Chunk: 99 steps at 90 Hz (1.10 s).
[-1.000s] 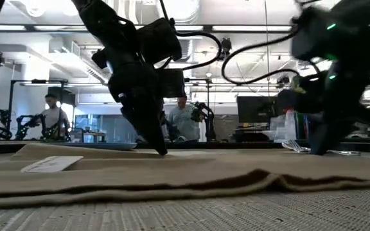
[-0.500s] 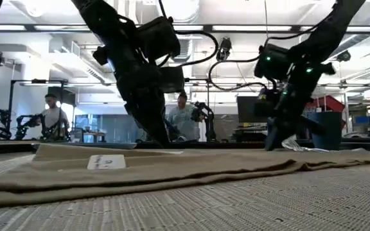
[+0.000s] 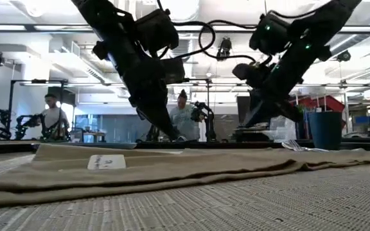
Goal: Set table place
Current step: Fold the brown table napkin
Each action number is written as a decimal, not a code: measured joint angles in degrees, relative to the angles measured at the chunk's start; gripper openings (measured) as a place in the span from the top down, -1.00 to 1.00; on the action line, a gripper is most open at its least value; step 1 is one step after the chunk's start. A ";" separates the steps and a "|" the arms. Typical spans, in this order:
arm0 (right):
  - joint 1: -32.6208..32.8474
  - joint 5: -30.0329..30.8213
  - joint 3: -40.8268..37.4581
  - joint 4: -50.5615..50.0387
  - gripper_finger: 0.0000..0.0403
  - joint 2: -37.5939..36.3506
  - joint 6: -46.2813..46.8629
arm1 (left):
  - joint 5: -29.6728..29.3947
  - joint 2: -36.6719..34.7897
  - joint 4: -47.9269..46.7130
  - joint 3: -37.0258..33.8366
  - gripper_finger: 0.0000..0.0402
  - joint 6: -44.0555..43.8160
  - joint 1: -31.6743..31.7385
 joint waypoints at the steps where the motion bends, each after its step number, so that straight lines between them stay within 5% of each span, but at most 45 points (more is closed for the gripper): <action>1: 0.58 0.24 0.00 -0.56 1.00 0.00 0.53 | 0.00 0.00 0.01 0.00 1.00 0.00 0.00; 24: 15.81 5.53 -0.11 -12.17 1.00 0.24 13.12 | 0.07 -0.09 -0.10 0.00 1.00 0.00 0.00; 77: 34.39 3.33 -2.35 -41.24 1.00 -5.04 38.92 | 0.24 -0.81 -7.71 0.00 1.00 2.28 0.04; 99: 40.33 10.71 -2.14 -41.36 1.00 -11.44 50.44 | 15.82 -0.87 -10.14 0.00 1.00 8.78 -0.04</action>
